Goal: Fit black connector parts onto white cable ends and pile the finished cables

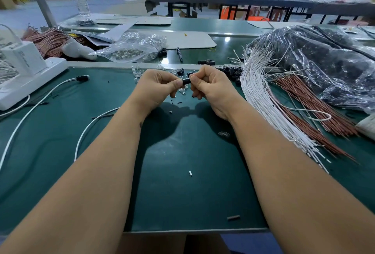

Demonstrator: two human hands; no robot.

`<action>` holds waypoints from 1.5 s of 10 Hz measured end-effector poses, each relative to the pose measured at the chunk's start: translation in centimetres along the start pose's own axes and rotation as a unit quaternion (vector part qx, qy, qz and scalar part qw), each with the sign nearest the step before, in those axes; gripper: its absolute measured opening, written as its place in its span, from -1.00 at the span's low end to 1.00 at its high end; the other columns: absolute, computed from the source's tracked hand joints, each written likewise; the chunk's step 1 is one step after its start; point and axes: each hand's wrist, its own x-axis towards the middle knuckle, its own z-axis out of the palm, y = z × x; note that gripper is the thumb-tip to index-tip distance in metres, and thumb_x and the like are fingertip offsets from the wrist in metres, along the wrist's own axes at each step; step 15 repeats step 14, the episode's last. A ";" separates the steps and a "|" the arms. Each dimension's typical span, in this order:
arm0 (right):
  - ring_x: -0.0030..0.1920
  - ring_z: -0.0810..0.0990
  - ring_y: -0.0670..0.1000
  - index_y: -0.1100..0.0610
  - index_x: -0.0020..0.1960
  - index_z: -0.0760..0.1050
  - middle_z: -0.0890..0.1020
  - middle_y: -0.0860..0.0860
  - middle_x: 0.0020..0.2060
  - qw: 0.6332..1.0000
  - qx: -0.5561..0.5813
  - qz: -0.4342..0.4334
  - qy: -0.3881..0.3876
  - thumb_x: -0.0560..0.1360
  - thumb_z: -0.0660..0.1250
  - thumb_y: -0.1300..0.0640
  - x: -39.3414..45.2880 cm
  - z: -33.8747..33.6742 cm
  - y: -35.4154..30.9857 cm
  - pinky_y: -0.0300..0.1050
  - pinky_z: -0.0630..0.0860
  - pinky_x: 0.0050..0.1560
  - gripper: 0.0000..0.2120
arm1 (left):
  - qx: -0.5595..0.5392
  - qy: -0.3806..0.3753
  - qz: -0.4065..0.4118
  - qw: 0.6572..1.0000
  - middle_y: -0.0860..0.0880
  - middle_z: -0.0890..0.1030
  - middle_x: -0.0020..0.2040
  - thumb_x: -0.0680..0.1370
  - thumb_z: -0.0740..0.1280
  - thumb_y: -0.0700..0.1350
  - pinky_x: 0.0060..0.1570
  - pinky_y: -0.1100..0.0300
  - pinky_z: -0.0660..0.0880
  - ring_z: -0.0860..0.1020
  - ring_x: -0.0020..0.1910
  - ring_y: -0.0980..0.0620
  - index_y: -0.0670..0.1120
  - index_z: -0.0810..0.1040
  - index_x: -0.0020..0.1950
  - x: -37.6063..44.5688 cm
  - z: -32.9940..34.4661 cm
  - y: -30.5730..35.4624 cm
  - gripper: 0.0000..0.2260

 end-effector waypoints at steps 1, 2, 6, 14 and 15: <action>-0.43 0.46 -0.06 0.14 -0.20 0.40 0.52 0.03 -0.40 1.000 0.013 -0.004 -0.005 0.59 0.25 0.32 0.0 -0.1 0.2 -0.26 0.40 -0.38 -0.79 | -0.012 0.001 -0.002 1.000 0.07 0.48 -0.54 0.54 0.37 -0.22 -0.52 0.42 0.20 0.26 -0.59 0.22 -0.08 0.64 -0.25 0.1 0.1 -0.2 -0.82; -0.43 0.46 -0.06 0.14 -0.20 0.40 0.52 0.04 -0.39 1.000 0.024 -0.001 -0.007 0.59 0.26 0.30 0.0 -0.1 0.3 -0.25 0.41 -0.37 -0.80 | -0.013 0.004 0.002 1.000 0.09 0.48 -0.54 0.54 0.38 -0.21 -0.49 0.42 0.22 0.28 -0.57 0.23 -0.06 0.65 -0.24 0.1 0.1 -0.5 -0.83; -0.36 0.54 -0.04 0.16 -0.11 0.45 0.58 0.06 -0.34 0.999 -0.009 0.014 0.049 0.55 0.30 0.33 0.0 0.5 0.2 -0.19 0.48 -0.34 -0.89 | 0.094 0.018 0.044 0.994 -0.03 0.55 -0.39 0.57 0.33 -0.20 -0.32 0.30 0.35 0.40 -0.41 0.14 -0.09 0.65 -0.13 -0.2 0.5 -0.2 -0.87; -0.31 0.53 0.02 0.13 -0.11 0.48 0.58 0.08 -0.28 0.984 -0.096 0.030 0.150 0.58 0.23 0.27 -0.1 -0.5 -0.1 -0.10 0.51 -0.28 -0.87 | 0.716 0.083 -0.181 0.669 -0.14 0.57 -0.03 0.53 0.21 0.00 -0.02 0.07 0.46 0.44 0.04 -0.15 -0.07 0.65 0.07 -7.0 -19.4 -0.7 -0.71; -0.31 0.53 0.02 0.13 -0.11 0.48 0.58 0.08 -0.28 0.984 -0.096 0.030 0.150 0.58 0.23 0.27 -0.1 -0.5 -0.1 -0.10 0.51 -0.28 -0.87 | 0.716 0.083 -0.181 0.669 -0.14 0.57 -0.03 0.53 0.21 0.00 -0.02 0.07 0.46 0.44 0.04 -0.15 -0.07 0.65 0.07 -7.0 -19.4 -0.7 -0.71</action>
